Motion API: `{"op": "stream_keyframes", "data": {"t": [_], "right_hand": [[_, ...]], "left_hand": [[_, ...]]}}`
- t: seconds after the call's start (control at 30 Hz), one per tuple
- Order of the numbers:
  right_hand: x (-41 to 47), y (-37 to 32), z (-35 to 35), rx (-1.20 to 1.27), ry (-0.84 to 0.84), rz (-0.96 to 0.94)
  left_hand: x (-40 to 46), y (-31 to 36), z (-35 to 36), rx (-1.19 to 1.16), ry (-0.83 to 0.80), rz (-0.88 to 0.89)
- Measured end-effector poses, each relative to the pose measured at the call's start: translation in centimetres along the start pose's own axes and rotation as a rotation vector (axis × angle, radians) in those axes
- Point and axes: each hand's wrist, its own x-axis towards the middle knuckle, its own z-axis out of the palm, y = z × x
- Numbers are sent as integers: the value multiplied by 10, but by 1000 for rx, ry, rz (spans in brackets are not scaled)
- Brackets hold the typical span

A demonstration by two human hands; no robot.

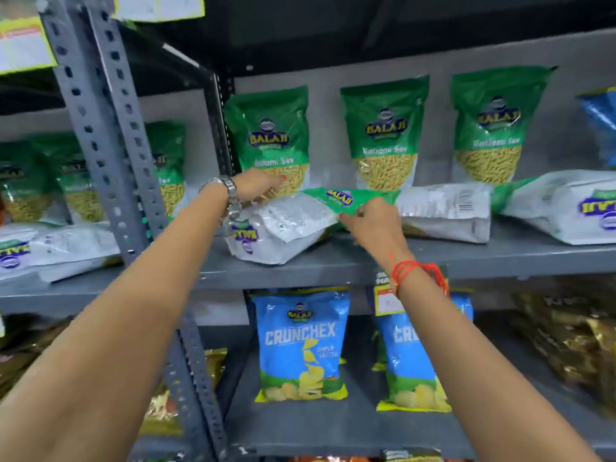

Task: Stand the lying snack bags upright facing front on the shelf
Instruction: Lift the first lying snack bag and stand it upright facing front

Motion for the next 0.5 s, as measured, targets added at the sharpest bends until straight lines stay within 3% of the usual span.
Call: {"op": "stream_keyframes", "data": {"t": [0.1, 0.27, 0.37, 0.5], "right_hand": [[4, -4, 15, 158, -20, 141], [11, -5, 19, 464, -113, 317], [16, -7, 17, 635, -174, 414], [15, -11, 19, 760, -199, 455]], "left_hand": [[7, -26, -7, -1, 0, -61], [18, -51, -2, 57, -185, -116], [28, -60, -2, -35, -290, -147], [39, -79, -2, -153, -258, -251]]}}
